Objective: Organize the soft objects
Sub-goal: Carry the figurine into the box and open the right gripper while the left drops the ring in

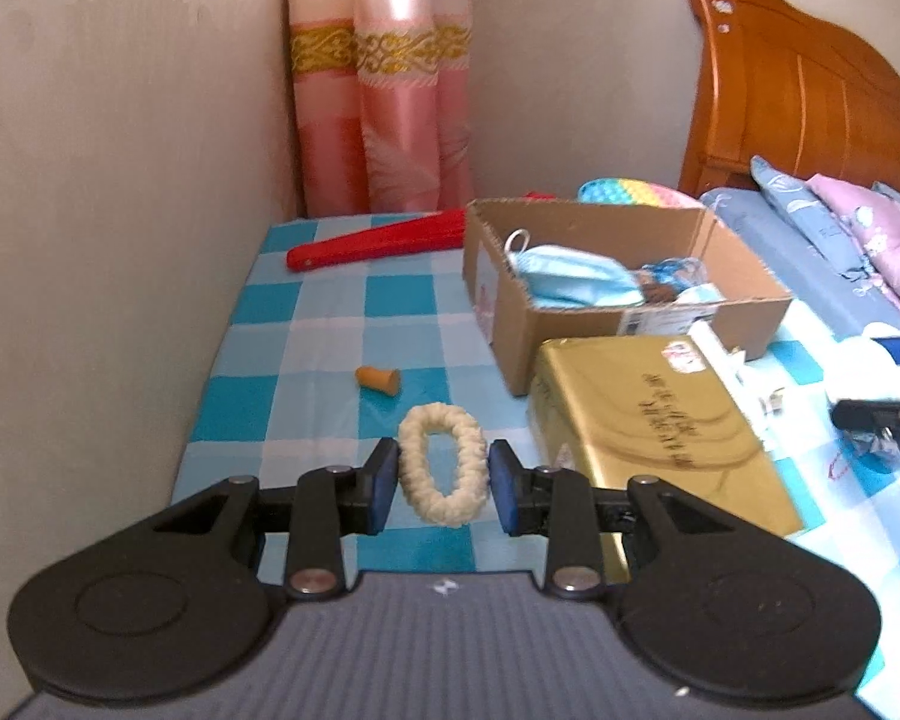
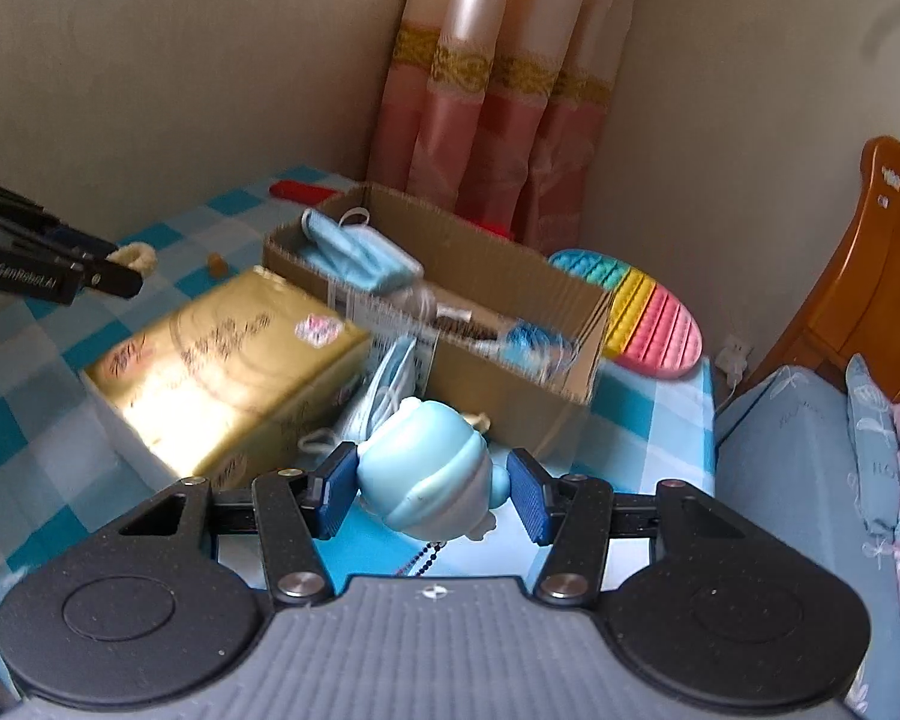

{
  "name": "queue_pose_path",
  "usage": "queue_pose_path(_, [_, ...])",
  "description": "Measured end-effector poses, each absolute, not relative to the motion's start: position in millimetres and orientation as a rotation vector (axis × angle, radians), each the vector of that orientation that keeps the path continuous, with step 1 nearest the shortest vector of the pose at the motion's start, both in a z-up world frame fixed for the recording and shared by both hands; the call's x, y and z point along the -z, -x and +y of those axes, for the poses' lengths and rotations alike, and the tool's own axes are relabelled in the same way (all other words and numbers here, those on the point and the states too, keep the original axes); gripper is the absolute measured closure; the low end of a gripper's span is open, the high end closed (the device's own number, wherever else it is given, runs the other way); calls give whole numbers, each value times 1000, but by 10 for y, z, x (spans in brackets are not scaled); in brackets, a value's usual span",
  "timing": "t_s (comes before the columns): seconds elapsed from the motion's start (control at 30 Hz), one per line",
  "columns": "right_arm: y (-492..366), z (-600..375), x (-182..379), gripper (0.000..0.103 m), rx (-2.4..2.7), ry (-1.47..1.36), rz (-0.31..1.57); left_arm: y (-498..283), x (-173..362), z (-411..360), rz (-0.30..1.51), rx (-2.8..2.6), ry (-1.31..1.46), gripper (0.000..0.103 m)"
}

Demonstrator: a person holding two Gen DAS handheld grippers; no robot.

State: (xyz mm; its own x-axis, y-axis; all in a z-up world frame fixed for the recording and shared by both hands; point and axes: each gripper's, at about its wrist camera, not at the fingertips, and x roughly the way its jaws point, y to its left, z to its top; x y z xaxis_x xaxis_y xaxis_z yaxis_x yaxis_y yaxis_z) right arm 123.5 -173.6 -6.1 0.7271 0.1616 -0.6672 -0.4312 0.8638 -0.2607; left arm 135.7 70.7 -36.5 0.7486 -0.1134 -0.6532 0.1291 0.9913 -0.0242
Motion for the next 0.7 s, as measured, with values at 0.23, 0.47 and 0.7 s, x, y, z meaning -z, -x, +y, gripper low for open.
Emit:
queue_pose_path(0.23, [-1534,-1688,-190,44,-364,424,626,-1257,251,665,684,157,-21,72])
queue_pose_path(0.47, [-2163,-1636,-339,44,-378,375,620,-1220,236,667,681,160,-11,72])
queue_pose_path(0.7, [-2703,-1599,-165,42,-312,377,677,-1216,228,674,682,144,-15,72])
